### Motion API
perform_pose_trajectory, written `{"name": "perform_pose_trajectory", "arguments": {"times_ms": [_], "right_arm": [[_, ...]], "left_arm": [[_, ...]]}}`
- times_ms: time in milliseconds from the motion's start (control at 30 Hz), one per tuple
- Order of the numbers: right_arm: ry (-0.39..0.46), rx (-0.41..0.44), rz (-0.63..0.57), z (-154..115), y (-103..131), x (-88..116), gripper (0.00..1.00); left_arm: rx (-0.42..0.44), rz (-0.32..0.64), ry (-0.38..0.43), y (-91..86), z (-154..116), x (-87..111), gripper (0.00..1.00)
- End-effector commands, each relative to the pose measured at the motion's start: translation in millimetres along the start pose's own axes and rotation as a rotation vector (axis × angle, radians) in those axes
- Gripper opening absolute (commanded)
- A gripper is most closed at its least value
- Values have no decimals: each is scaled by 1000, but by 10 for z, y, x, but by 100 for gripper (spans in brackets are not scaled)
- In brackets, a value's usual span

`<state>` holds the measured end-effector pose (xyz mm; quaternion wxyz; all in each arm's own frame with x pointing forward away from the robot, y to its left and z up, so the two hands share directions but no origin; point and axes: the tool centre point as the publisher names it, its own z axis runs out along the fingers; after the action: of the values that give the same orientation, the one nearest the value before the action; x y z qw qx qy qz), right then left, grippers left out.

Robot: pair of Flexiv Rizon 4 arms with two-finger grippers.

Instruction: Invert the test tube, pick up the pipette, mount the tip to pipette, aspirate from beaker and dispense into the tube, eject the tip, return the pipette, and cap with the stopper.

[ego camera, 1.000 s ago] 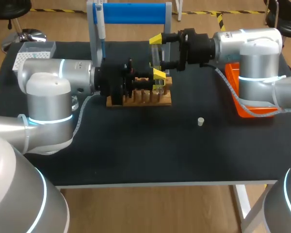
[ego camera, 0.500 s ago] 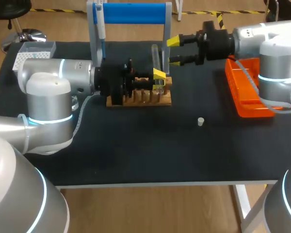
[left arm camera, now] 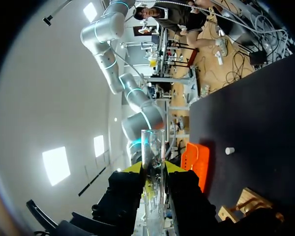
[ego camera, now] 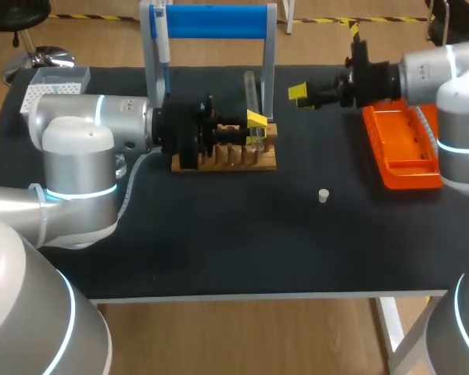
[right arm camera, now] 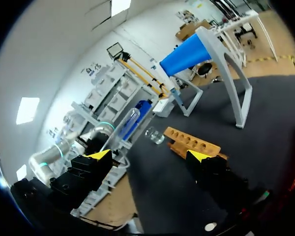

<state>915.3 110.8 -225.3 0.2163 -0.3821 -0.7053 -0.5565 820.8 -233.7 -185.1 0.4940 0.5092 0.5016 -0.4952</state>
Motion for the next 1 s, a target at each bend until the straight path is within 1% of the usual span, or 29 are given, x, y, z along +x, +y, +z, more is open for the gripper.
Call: {"name": "perform_pose_trajectory", "arguments": {"times_ms": [33, 133, 400, 667, 767, 1000], "right_arm": [[-80, 16, -132, 27, -117, 34, 100], [-110, 37, -187, 57, -176, -8, 100], [-178, 43, -333, 196, -308, -192, 100], [-204, 40, -418, 361, -396, -394, 100], [-219, 55, -465, 443, -441, -468, 100], [-245, 83, -504, 562, -506, -603, 100]], "left_arm": [[1, 1, 2, -3, -6, -8, 0], [1, 1, 2, -3, -6, -8, 0], [1, 1, 2, -3, -6, -8, 0], [1, 1, 2, -3, -6, -8, 0], [1, 1, 2, -3, -6, -8, 0], [1, 1, 2, -3, -6, -8, 0]]}}
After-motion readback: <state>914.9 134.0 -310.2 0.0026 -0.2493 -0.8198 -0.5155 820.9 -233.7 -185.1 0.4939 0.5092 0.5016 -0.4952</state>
